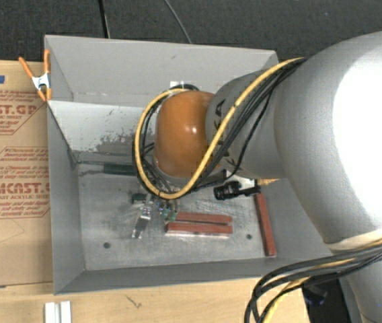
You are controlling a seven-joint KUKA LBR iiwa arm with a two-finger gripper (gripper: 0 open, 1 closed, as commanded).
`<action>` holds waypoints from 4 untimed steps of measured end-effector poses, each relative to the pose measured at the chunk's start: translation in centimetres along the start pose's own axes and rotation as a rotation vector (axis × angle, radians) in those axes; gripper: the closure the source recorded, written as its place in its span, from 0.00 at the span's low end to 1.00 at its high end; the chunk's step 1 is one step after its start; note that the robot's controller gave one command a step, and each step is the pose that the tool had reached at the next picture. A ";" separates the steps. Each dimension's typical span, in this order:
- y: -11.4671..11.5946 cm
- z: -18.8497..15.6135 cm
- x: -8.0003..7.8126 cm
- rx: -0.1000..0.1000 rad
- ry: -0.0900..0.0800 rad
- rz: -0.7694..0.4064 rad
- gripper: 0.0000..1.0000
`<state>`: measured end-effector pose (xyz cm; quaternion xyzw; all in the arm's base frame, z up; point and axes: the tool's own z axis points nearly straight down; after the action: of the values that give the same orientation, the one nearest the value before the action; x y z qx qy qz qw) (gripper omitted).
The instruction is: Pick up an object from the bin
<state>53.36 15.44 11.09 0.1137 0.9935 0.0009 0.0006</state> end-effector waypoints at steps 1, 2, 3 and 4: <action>-0.4 2.7 -2.2 0.000 0.000 -0.120 1.00; -0.4 2.7 -2.2 0.000 0.000 -0.120 1.00; -0.5 -3.4 -1.7 0.003 0.006 -0.101 1.00; -0.1 -10.7 -1.9 0.000 -0.002 -0.120 1.00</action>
Offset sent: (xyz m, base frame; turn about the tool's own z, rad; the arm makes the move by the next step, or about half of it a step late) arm 0.0000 0.0000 0.0000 0.0000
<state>55.13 14.95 21.78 0.0540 0.9985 0.0008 0.0018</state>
